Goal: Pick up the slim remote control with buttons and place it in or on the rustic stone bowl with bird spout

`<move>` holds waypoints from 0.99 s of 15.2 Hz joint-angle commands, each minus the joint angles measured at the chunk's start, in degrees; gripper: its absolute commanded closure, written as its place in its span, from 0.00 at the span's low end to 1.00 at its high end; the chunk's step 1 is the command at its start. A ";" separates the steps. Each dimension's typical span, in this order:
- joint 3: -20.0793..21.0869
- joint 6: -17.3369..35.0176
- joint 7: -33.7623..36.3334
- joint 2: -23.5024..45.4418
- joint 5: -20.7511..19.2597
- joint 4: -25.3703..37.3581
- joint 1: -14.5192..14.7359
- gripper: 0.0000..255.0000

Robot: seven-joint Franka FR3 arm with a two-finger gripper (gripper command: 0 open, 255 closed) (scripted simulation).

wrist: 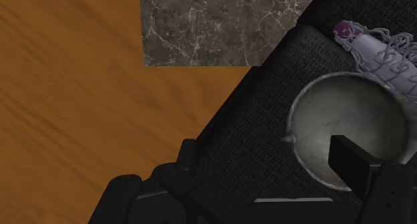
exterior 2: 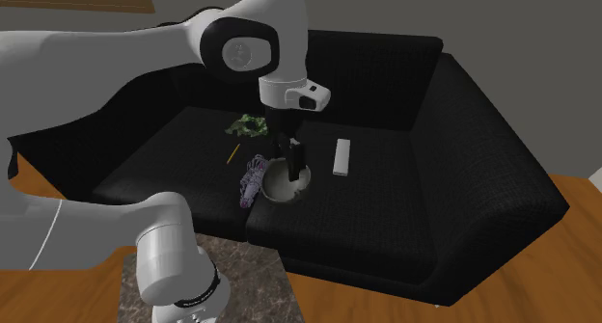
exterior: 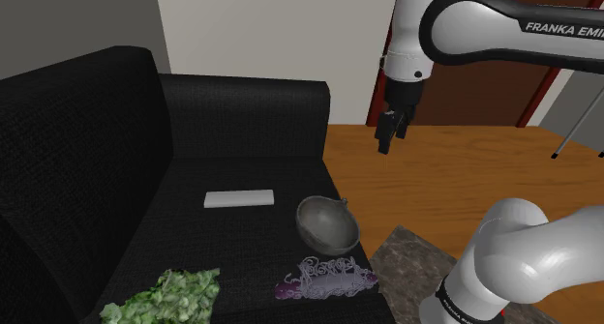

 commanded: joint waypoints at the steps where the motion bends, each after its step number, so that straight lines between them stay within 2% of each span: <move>1: 0.00 0.00 0.00 0.00 0.00 0.00 0.00 0.00; 8: -0.24 12.22 -5.04 12.16 0.39 0.84 2.35 0.00; 15: 0.29 22.20 -9.99 25.62 0.99 5.18 4.56 0.00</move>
